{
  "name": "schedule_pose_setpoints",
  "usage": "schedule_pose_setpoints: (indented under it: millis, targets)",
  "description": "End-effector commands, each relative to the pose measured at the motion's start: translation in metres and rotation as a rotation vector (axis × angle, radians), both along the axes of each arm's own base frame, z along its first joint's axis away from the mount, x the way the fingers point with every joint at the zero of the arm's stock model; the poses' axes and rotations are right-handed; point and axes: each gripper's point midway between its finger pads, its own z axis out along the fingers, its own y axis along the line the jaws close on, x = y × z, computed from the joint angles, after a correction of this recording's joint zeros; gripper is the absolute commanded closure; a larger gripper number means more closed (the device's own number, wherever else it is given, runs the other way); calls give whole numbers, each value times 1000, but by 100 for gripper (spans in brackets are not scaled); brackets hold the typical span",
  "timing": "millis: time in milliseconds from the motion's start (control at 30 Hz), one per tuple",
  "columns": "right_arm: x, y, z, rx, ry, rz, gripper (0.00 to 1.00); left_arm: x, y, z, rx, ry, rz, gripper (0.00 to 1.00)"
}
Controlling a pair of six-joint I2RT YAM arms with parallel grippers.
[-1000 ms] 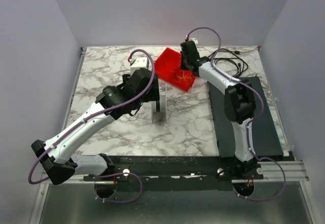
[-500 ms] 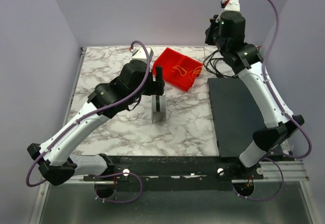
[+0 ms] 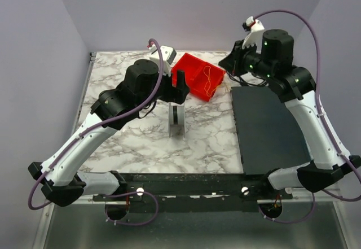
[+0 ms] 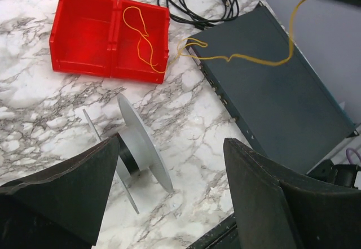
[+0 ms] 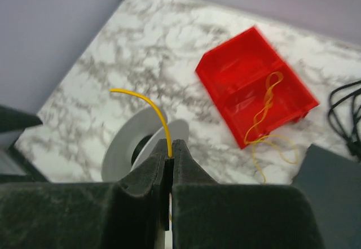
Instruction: Wrap the cables
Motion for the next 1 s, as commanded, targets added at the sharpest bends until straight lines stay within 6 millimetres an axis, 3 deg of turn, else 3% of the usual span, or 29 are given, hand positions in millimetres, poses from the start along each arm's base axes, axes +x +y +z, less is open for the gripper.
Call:
schedule_pose_setpoints:
  millis: [0,167,367,633,967]
  targets:
    - [-41,37,-48,11,125,313,99,-7,-11,16,3,-76,-156,24]
    - [-52,51,-80,-2,197,397,99,-9,-18,30,-19,-115,-290,30]
    - [-68,80,-112,-37,250,498,99,-6,-31,18,-59,-21,-447,44]
    - [-76,95,-131,-72,280,552,99,-8,-44,-5,-45,87,-534,51]
    - [-83,103,-135,-79,275,593,99,-3,-43,-33,-15,150,-509,54]
